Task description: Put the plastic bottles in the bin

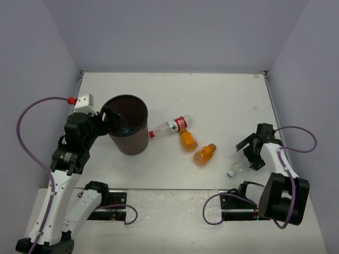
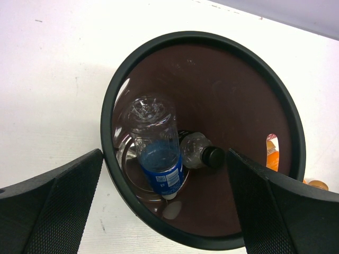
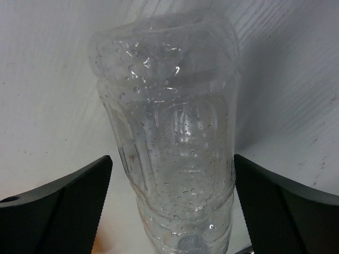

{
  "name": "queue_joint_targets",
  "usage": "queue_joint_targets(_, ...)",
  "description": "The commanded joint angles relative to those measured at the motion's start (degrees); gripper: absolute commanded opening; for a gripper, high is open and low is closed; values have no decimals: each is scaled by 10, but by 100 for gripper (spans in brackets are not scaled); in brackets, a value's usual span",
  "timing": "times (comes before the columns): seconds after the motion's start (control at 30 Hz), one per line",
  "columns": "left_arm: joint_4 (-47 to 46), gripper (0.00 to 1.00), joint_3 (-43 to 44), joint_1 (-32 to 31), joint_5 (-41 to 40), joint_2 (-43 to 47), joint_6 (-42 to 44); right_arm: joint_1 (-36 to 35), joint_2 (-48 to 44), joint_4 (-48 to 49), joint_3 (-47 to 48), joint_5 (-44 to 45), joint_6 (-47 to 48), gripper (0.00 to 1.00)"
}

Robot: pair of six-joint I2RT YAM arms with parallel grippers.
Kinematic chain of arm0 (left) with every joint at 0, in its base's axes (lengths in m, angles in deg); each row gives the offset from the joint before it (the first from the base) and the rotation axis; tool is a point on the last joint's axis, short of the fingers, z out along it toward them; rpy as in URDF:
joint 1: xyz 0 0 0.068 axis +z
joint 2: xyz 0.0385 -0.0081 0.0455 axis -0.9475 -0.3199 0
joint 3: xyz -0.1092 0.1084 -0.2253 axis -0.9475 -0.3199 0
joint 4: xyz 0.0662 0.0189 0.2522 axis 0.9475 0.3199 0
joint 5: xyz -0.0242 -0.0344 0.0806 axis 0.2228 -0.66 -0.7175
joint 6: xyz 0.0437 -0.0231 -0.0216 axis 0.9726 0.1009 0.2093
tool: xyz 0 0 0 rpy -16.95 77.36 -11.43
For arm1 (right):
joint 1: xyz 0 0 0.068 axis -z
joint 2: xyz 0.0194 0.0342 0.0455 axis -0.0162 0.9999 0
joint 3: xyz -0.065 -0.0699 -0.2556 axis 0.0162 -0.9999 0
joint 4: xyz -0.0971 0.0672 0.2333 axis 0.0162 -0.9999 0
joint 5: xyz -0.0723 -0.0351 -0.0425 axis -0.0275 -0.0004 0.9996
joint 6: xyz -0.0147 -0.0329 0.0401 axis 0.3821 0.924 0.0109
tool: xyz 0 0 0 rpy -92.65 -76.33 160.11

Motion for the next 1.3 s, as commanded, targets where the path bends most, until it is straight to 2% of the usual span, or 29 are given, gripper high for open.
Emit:
queue_joint_targets(0.0,-21,100,0,6,-6,-1,18,3,-5,23,3,0,-1,83)
queue_joint_targets(0.07,-22,100,0,6,-10,-2,18,4,-8,14,9,15,4,73)
queue_joint_targets(0.23,-19,100,3,6,-10,-2,19,3,-28,15,3,22,1,56)
queue_joint_targets(0.33,-20,100,2,6,-12,-2,19,3,-41,16,2,9,13,41)
queue_joint_targets(0.47,-19,100,0,6,-15,-1,20,3,-70,13,10,-9,31,30)
queue_joint_targets(0.53,-18,100,0,6,-16,-2,19,0,-103,13,37,-61,67,26)
queue_joint_targets(0.63,-17,100,3,6,-18,-1,19,-21,-141,-3,93,-101,117,25)
queue_joint_targets(0.77,-18,100,6,6,-25,5,19,-94,-190,-5,191,-51,121,21)
queue_joint_targets(0.87,-20,100,8,6,-32,11,20,-166,-184,40,268,-51,118,18)
queue_joint_targets(1.0,-18,100,10,6,-30,11,20,-275,-125,91,387,-28,139,19)
queue_joint_targets(1.13,-13,100,6,6,-34,15,17,-370,-2,106,520,34,190,22)
queue_joint_targets(1.27,1,100,9,6,-45,16,17,-464,111,140,660,36,234,21)
